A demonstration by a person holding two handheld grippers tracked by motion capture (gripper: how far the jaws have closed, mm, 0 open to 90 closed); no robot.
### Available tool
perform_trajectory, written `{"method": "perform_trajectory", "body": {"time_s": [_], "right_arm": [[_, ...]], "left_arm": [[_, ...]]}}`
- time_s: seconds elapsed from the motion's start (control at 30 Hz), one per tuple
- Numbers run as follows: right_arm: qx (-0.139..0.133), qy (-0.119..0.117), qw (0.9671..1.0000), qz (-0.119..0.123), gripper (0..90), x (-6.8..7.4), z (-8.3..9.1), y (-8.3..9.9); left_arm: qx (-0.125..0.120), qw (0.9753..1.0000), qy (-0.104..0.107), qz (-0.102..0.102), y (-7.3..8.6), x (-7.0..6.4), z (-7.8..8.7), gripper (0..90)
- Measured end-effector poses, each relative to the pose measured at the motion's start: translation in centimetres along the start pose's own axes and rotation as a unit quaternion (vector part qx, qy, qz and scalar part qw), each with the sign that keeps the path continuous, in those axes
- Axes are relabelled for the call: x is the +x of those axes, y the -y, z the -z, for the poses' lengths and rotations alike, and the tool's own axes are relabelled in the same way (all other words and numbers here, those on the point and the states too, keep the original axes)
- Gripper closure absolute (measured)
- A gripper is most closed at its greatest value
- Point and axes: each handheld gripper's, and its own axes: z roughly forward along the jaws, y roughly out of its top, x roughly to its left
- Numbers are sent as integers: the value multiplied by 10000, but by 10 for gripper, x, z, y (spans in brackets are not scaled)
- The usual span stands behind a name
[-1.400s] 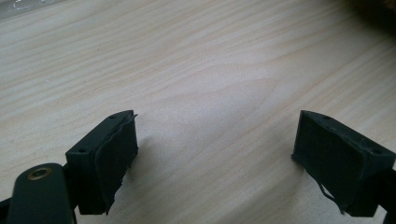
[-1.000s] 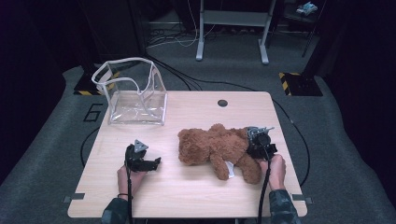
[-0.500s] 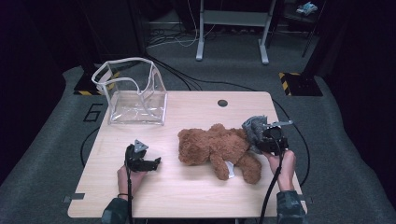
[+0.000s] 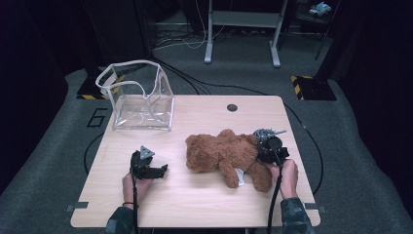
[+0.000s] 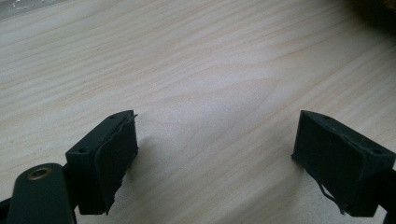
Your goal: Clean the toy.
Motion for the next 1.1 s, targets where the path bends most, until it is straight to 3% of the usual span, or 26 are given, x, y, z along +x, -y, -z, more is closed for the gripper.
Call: {"method": "perform_trajectory", "body": {"time_s": [0.2, 0.3, 0.57, 0.7, 0.83, 0.97, 1.1], "right_arm": [[299, 97, 9995, -47, 704, -1, -21, 6], [281, 86, 9995, -101, 703, -3, -21, 7], [-181, 25, 9995, -276, 702, -14, 15, 9], [-432, -88, 9986, -284, 701, -9, 37, 11], [-664, -220, 9975, -132, 700, -1, 53, 11], [-694, -309, 9971, 8, 699, 13, 59, 10], [-621, -380, 9973, 80, 696, 21, 51, 11]], "left_arm": [[11, 10000, 16, 3, 0, 0, 0, 133], [12, 10000, 17, 2, 0, 0, 0, 133], [2, 10000, -3, 23, 0, 0, -1, 122], [72, 10000, -61, -3, -1, 0, -1, 72], [154, 9998, -113, -88, -1, -1, -3, 3], [138, 9999, -68, -42, -1, 0, -3, 0], [194, 9998, -13, -34, -1, 1, -3, 1]]}}
